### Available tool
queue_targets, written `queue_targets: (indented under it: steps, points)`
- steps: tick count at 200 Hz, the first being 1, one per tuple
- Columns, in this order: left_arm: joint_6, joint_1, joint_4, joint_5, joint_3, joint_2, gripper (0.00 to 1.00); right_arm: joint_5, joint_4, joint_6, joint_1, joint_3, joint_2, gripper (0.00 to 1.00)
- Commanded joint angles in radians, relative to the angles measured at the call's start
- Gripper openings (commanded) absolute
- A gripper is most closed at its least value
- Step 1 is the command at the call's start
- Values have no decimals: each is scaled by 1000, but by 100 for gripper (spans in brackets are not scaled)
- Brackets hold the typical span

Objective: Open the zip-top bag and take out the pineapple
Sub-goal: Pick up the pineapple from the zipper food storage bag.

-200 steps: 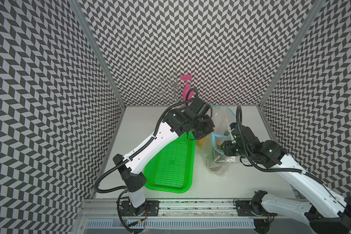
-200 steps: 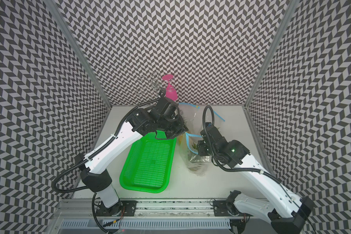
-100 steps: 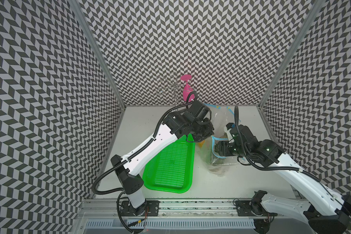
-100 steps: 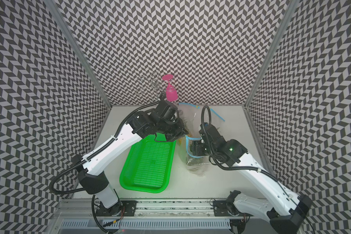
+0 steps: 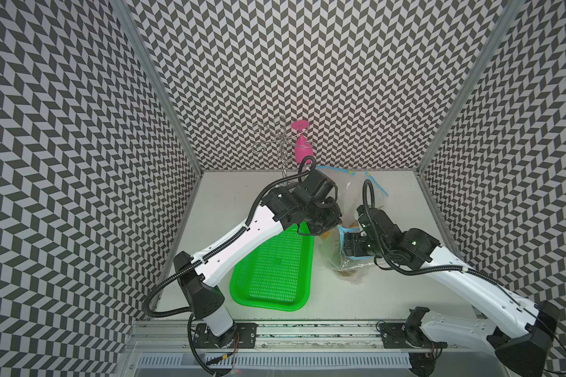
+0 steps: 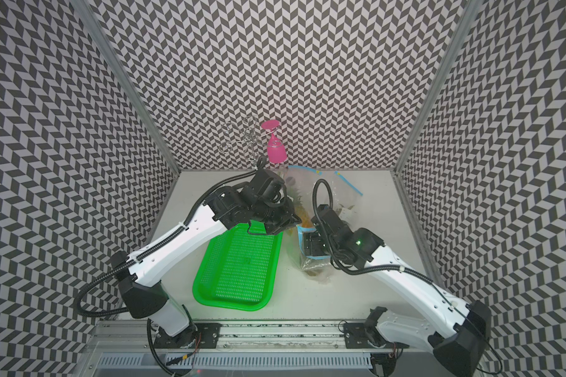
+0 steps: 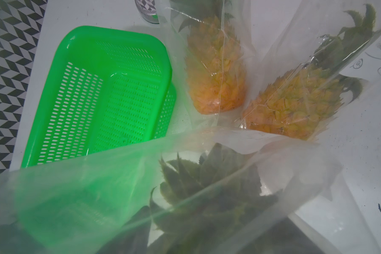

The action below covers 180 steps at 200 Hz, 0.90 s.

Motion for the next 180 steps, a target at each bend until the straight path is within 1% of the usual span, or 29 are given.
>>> queue_targets:
  steps: [1,46,61,71,102,134,151,157,163,178,180]
  points:
    - [-12,7,22,3,-21,-31,0,31,50,34,22,-14,18,81]
    - [-15,13,36,24,-53,-38,0,84,92,7,24,-26,31,84]
    - [-18,14,41,30,-59,-43,0,76,107,-7,25,-26,25,89]
    - [-19,15,43,36,-61,-44,0,64,111,-10,26,-28,26,90]
    - [-23,15,56,57,-78,-46,0,52,153,7,37,-70,27,88]
    - [-24,14,68,72,-93,-48,0,86,172,33,37,-118,42,87]
    - [-24,14,67,72,-93,-51,0,119,192,42,36,-141,32,79]
    - [-24,14,66,71,-94,-53,0,126,204,40,37,-150,26,73]
    - [-25,15,66,70,-97,-55,0,131,217,40,36,-157,21,62]
    - [-24,17,65,64,-101,-61,0,139,222,42,37,-160,15,29]
    - [-24,17,65,61,-101,-62,0,140,222,42,37,-159,14,24]
